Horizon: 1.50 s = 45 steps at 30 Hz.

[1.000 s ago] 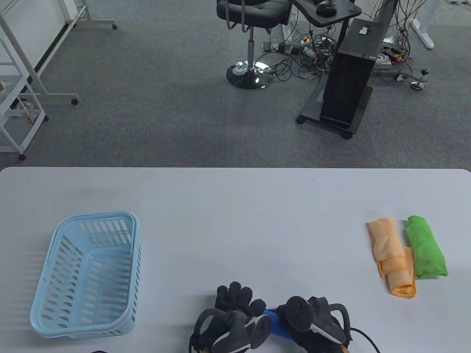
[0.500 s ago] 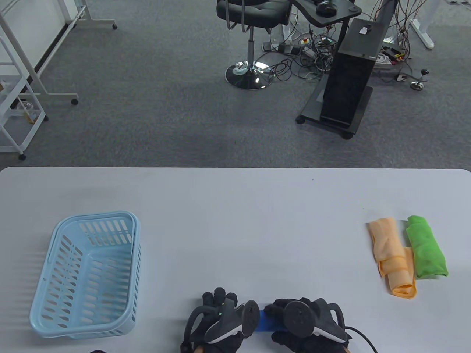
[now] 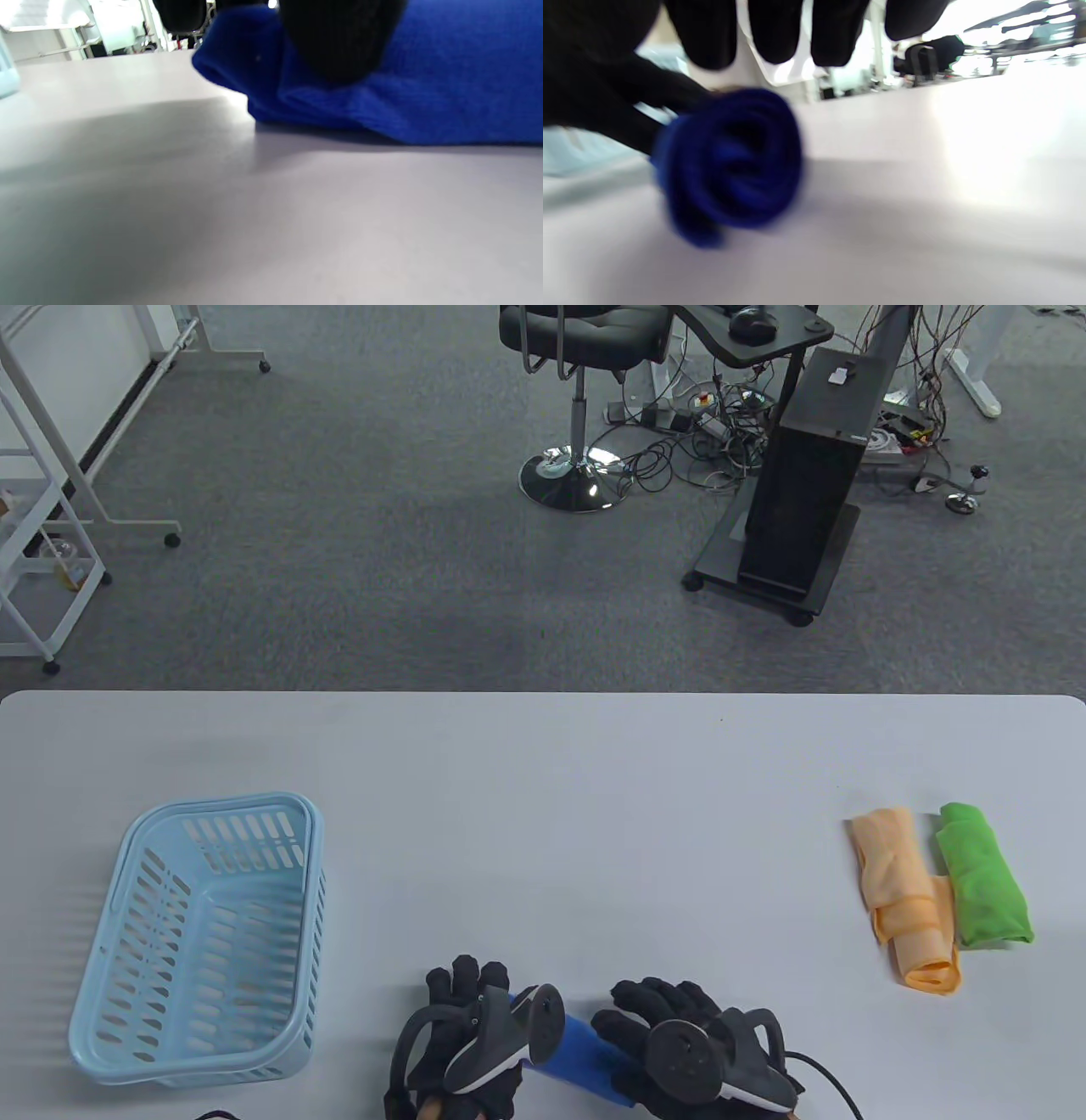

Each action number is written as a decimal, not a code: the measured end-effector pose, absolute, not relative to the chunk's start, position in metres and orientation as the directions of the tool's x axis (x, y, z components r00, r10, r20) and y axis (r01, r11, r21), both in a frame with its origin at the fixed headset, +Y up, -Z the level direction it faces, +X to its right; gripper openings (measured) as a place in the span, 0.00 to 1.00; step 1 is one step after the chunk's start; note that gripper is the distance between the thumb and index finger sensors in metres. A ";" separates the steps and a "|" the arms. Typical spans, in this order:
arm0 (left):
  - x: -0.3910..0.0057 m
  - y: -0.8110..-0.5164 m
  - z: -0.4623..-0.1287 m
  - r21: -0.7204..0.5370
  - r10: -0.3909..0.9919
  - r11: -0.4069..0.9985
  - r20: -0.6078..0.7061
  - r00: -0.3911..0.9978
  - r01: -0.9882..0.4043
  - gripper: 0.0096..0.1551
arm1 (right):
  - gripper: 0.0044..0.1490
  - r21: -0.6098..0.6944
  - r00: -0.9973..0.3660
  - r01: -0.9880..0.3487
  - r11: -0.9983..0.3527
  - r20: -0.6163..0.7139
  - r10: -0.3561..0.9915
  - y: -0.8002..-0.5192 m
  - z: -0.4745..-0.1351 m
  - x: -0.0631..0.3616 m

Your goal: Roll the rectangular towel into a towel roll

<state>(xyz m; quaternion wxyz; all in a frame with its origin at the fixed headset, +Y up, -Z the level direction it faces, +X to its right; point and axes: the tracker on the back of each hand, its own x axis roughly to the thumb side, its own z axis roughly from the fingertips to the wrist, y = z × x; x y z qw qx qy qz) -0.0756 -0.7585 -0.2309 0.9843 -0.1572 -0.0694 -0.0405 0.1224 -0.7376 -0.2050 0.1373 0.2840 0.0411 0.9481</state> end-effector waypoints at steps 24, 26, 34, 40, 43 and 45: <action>-0.136 -0.715 -0.228 0.021 0.292 0.955 0.083 0.953 -0.295 0.48 | 0.51 0.301 -0.968 0.228 -0.926 -0.028 -0.247 -0.775 -0.302 0.217; -0.136 -0.717 -0.229 0.007 0.296 0.955 0.077 0.952 -0.297 0.48 | 0.52 0.327 -0.955 0.234 -0.916 -0.098 -0.279 -0.776 -0.308 0.239; -0.137 -0.721 -0.229 -0.017 0.295 0.956 0.071 0.953 -0.294 0.49 | 0.55 0.396 -0.893 0.155 -0.905 -0.336 -0.300 -0.776 -0.313 0.310; -0.135 -0.723 -0.230 -0.042 0.278 0.960 0.073 0.958 -0.275 0.51 | 0.58 0.438 -0.871 0.057 -0.897 -0.417 -0.259 -0.777 -0.317 0.327; -0.134 -0.723 -0.230 -0.050 0.272 0.962 0.073 0.960 -0.269 0.52 | 0.59 0.437 -0.871 0.030 -0.899 -0.430 -0.238 -0.776 -0.318 0.329; -0.134 -0.724 -0.230 -0.059 0.266 0.963 0.075 0.961 -0.262 0.52 | 0.59 0.428 -0.878 0.016 -0.904 -0.427 -0.218 -0.773 -0.317 0.326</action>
